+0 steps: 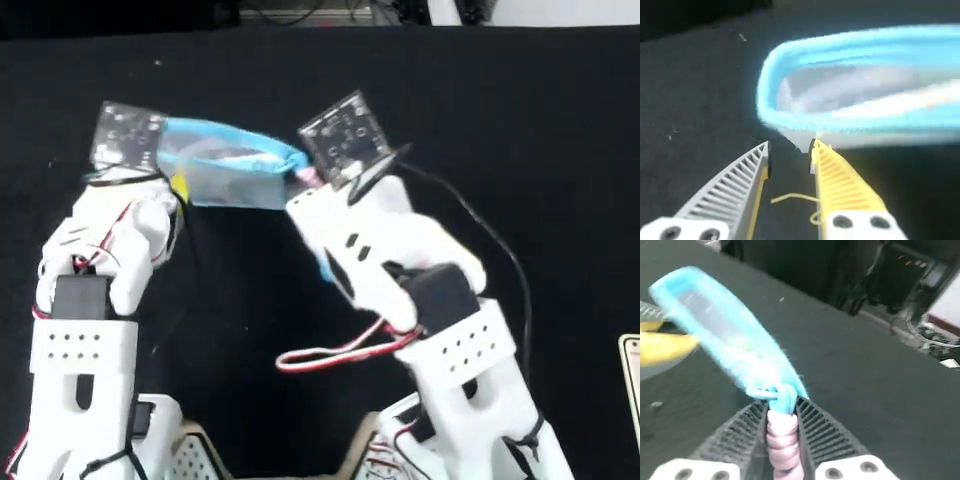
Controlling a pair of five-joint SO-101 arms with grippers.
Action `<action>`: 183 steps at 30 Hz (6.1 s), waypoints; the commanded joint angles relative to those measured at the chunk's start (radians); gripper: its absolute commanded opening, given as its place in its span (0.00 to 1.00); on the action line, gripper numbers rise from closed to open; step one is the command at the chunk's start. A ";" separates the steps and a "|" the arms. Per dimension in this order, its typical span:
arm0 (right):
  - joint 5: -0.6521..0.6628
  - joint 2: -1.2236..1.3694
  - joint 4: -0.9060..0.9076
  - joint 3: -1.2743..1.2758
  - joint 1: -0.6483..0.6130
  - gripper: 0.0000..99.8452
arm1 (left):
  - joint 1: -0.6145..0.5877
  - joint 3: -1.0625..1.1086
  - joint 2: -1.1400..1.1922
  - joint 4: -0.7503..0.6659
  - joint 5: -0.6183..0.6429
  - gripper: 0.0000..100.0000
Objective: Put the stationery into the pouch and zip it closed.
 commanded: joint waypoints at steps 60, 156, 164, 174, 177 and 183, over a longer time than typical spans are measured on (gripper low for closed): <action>0.195 0.001 -0.041 -0.077 -0.161 0.01 | 0.056 0.492 -0.741 -0.049 0.387 0.24; 0.132 0.001 -0.106 -0.102 -0.198 0.01 | 0.249 0.302 -0.560 0.028 0.189 0.23; 0.132 0.001 -0.106 -0.102 -0.198 0.01 | 0.090 0.334 -0.562 -0.011 0.186 0.23; 0.127 0.002 -0.153 -0.101 -0.158 0.01 | -0.001 0.334 -0.562 -0.011 0.181 0.23; 0.126 0.002 -0.153 -0.084 -0.158 0.01 | 0.001 0.334 -0.562 -0.008 0.181 0.23; 0.132 0.002 -0.155 -0.047 -0.160 0.01 | 0.002 0.318 -0.569 0.034 0.181 0.23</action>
